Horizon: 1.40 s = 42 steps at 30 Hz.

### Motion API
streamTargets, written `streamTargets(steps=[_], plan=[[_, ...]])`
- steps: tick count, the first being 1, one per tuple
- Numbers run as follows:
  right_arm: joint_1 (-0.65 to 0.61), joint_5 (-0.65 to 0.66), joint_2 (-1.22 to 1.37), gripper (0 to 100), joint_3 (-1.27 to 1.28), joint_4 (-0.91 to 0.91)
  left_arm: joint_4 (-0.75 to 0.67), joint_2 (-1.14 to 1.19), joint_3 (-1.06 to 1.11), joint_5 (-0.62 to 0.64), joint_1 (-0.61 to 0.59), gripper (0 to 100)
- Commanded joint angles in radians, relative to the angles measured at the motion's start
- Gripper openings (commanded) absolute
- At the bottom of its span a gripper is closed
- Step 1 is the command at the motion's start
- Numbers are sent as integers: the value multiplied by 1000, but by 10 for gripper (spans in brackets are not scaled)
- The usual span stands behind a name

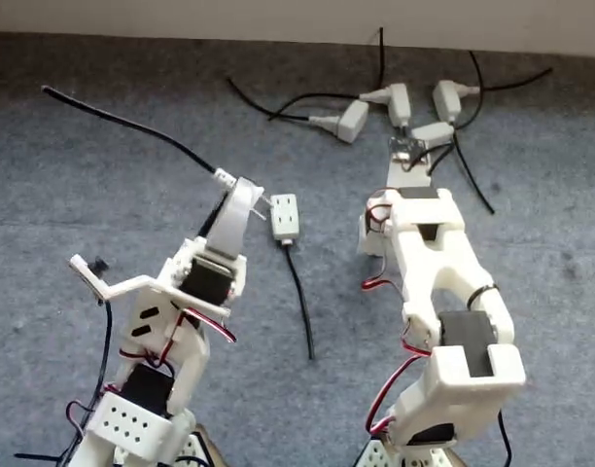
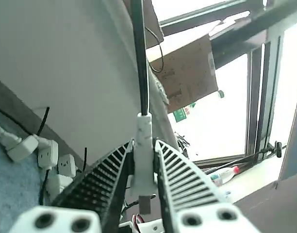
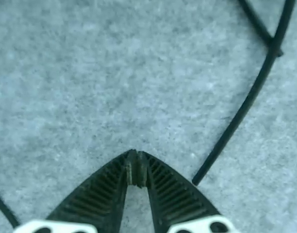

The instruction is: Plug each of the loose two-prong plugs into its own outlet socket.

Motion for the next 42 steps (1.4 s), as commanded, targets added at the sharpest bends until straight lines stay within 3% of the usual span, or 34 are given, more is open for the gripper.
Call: streamTargets(steps=[1, 4, 14, 22, 33, 42], plan=[[-27, 5, -39, 6, -59, 39, 78, -2, 18, 146, -27, 6], [-65, 3, -143, 6, -71, 91, 150, -7, 18, 175, -22, 6], [-314, 9, -595, 6, 91, 174, 147, -7, 18, 183, -21, 7], [-496, 12, -587, 7, 91, 168, 150, -7, 18, 178, 33, 7], [-532, 11, -539, 7, -7, 239, 150, -5, 18, 176, 45, 7], [-424, 12, -532, 7, -114, 237, 150, -4, 18, 176, 48, 7]])
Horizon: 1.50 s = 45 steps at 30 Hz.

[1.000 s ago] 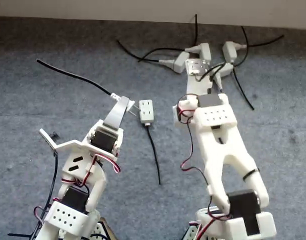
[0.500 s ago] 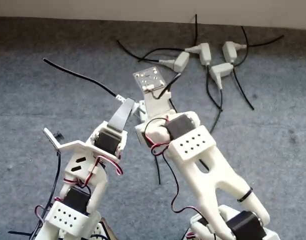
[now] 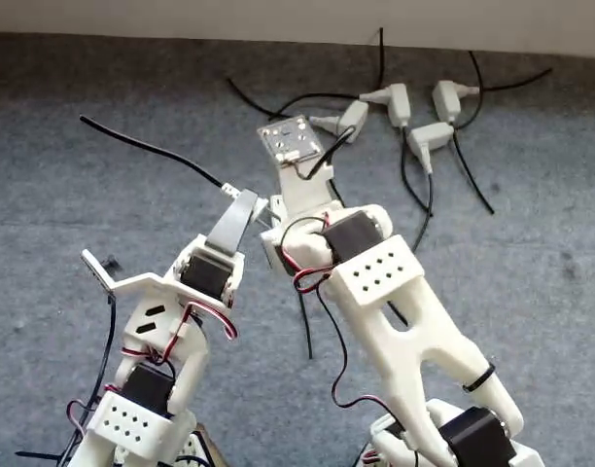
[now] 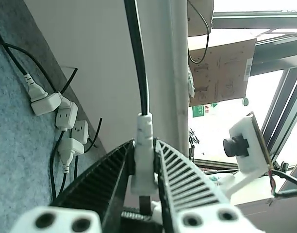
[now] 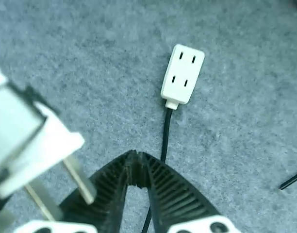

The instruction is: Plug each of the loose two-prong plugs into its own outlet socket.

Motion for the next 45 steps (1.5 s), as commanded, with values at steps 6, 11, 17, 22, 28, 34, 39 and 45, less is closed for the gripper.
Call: streamTargets(steps=[6, 11, 17, 22, 28, 34, 39, 45], plan=[[42, 5, 108, 7, -156, 4, 6, -4, 18, 0, 19, 7], [48, 3, 272, 7, -277, 10, 6, -4, 18, 0, 21, 7], [87, 3, 394, 7, -401, 15, 6, 1, 18, 0, 38, 7], [85, 3, 401, 7, -460, 53, 35, -7, 18, 0, 48, 7], [76, 2, 400, 7, -490, 84, 40, -7, 18, 0, 64, 7], [62, 2, 400, 7, -492, 79, 41, -5, 18, -14, 62, 7], [64, 6, 400, 7, -492, 85, 41, -5, 18, -101, 62, 7], [214, 2, 386, 7, -496, 165, 41, -5, 18, -106, 44, 7]])
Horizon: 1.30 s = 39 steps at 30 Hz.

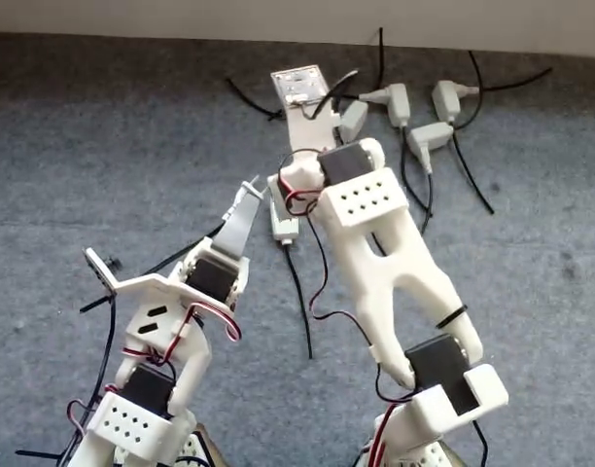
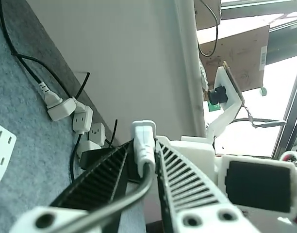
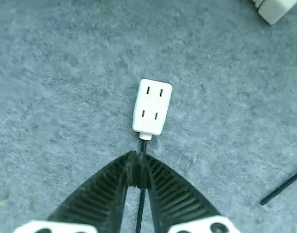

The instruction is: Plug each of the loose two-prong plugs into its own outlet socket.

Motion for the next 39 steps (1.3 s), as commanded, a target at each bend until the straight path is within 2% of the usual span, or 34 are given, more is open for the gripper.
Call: streamTargets(steps=[1, 7, 8, 11, 14, 17, 21, 28, 34, 39], plan=[[128, 0, -33, 7, -51, 33, 2, -5, 18, -12, 8, 7], [410, 0, -116, 8, -41, 102, 0, -5, 7, -15, -87, 7], [450, 0, -113, 9, -18, 117, -5, -5, 7, -46, -102, 7], [526, 0, -85, 9, 120, 124, -5, -7, 7, -249, -110, 7], [545, 0, -54, 9, 315, 22, 9, 2, 18, -425, -111, 7], [542, -5, -59, 9, 492, -128, 124, -7, 16, -551, -119, 7], [550, -107, -104, 9, 665, -309, 288, -7, -13, -786, -140, 7], [550, -140, -259, 9, 923, -573, 893, -2, -309, -1105, -105, 7], [544, -133, -363, 9, 1075, -700, 990, 5, -484, -1214, -22, 7], [544, -132, -371, 9, 1099, -708, 1010, 79, -575, -1227, -41, 7]])
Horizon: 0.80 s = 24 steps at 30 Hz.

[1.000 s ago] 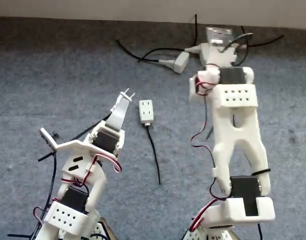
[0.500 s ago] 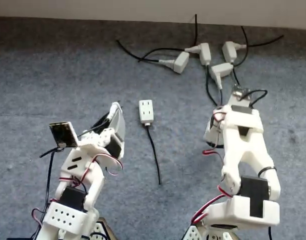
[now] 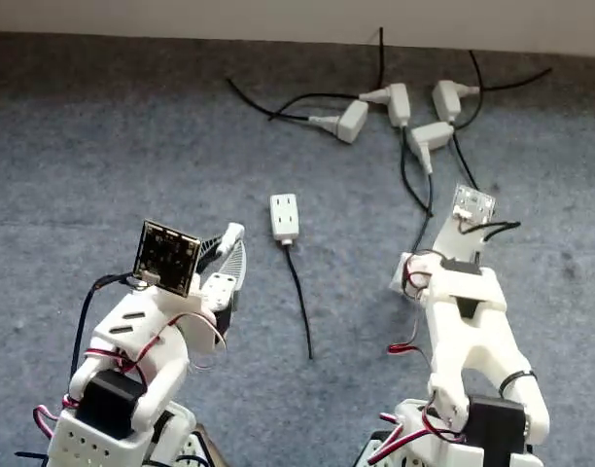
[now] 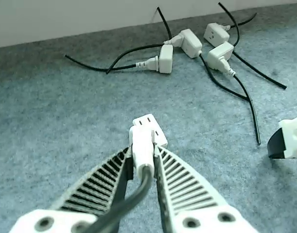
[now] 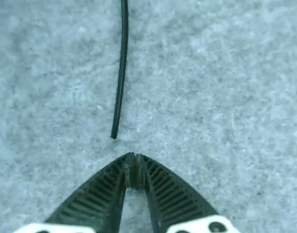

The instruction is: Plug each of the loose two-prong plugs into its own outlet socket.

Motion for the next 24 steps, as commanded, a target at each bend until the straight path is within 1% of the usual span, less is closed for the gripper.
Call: streamTargets(steps=[1, 4, 6, 8, 12, 14, 16, 19, 22, 24], plan=[[5, -3, -39, 9, 2, -18, 5, 122, -97, -8, -8, 7], [5, -3, -39, 9, 2, -18, 14, 375, -194, -8, -13, 7], [5, -3, -39, 9, 2, -18, 51, 568, -309, -8, -13, 7], [5, -3, -39, 9, 2, -18, 121, 739, -452, -18, -13, 7], [5, -3, -39, 9, 5, -44, 308, 1032, -796, -132, -15, 7], [4, 25, -39, 9, 2, -45, 393, 1153, -955, -166, -31, 7], [4, 34, -39, 9, 2, -45, 443, 1270, -1106, -170, -68, 7], [4, 35, -39, 9, 2, -45, 482, 1443, -1293, -183, -108, 7], [2, 37, -39, 9, 2, -45, 520, 1624, -1435, -318, -110, 7], [2, 37, -39, 9, 2, -45, 537, 1739, -1520, -377, -111, 7]])
